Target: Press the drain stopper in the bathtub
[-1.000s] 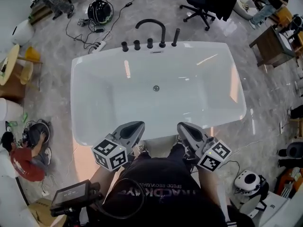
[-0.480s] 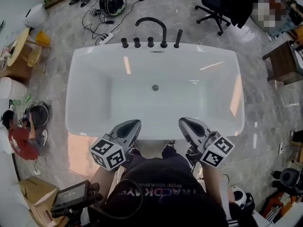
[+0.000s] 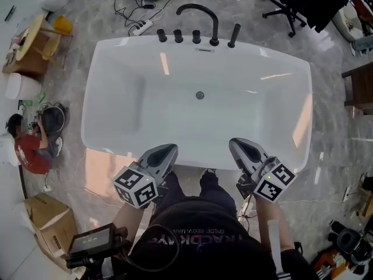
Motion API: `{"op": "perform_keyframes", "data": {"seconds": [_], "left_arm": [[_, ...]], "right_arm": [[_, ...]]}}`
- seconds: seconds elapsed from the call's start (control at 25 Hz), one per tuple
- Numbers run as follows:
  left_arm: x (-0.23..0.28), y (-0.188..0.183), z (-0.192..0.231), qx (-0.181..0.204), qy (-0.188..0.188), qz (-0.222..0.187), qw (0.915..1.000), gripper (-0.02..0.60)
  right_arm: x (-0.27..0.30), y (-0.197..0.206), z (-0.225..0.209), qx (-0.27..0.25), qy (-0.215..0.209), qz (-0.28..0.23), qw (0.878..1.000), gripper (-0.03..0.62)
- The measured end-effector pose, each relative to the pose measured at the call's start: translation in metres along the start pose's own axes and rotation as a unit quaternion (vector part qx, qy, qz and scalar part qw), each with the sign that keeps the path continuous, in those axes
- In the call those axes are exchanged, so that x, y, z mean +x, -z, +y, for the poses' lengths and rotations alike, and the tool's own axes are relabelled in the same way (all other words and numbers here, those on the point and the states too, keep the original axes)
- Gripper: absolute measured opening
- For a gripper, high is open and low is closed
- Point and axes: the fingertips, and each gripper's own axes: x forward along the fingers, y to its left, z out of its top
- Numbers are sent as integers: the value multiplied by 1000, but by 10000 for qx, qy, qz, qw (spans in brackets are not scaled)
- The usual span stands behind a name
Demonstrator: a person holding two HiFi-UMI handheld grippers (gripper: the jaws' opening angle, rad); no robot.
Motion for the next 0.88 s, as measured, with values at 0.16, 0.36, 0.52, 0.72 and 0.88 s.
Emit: {"op": "perform_keyframes", "data": {"seconds": [0.16, 0.36, 0.52, 0.72, 0.88], "left_arm": [[4, 4, 15, -13, 46, 168, 9998, 8], [10, 12, 35, 14, 141, 332, 9993, 8], [15, 13, 57, 3, 147, 429, 9990, 8], [21, 22, 83, -120, 128, 516, 9985, 8], [33, 28, 101, -163, 115, 556, 9983, 8]], "right_arm": [[12, 5, -9, -10, 116, 68, 9999, 17], [22, 20, -22, 91, 341, 70, 9994, 17], [37, 28, -33, 150, 471, 112, 9987, 17], [56, 36, -46, 123, 540, 223, 9982, 17], [71, 41, -64, 140, 578, 315, 9977, 17]]}}
